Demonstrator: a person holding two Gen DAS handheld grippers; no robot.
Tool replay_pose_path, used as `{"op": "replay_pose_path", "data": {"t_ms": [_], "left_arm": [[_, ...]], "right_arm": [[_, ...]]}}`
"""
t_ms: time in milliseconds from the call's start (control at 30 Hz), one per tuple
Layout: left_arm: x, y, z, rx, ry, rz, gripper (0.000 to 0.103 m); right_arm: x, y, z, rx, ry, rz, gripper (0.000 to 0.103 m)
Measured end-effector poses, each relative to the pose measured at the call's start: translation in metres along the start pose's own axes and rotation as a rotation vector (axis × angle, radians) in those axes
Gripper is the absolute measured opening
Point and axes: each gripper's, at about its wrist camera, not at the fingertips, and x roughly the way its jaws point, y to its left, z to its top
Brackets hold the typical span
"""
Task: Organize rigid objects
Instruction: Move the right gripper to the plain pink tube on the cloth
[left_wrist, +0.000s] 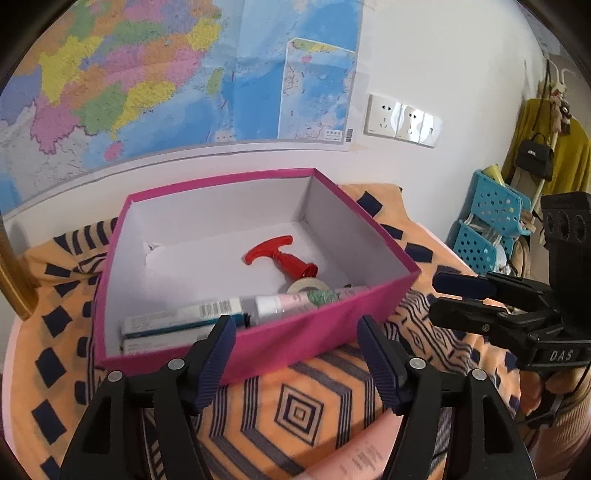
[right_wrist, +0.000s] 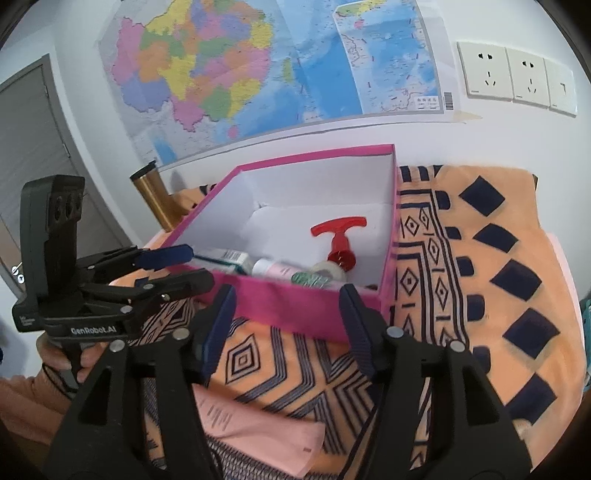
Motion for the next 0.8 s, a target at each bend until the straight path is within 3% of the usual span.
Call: {"op": "replay_pose_path", "data": {"t_ms": [233, 400, 600, 733, 800], "left_arm": [[-0.009, 0.005, -0.045, 0.019, 0.086, -0.031, 0.071], [-0.006, 0.013, -0.084, -0.03, 0.184, -0.041, 0.071], [-0.004, 0.014, -0.108, -0.088, 0.262, -0.108, 0.069], [0.002, 0.006, -0.116, -0.082, 0.309, -0.135, 0.055], [0.005, 0.003, -0.118, -0.083, 0.322, -0.139, 0.053]], "right_arm": [[0.0, -0.008, -0.04, 0.046, 0.088, 0.026, 0.064], [0.013, -0.015, -0.078, 0.113, 0.197, 0.042, 0.064], [0.016, -0.015, -0.1, 0.127, 0.243, 0.02, 0.064], [0.017, -0.016, -0.103, 0.135, 0.243, 0.016, 0.064], [0.019, -0.014, -0.105, 0.135, 0.249, 0.021, 0.063]]}}
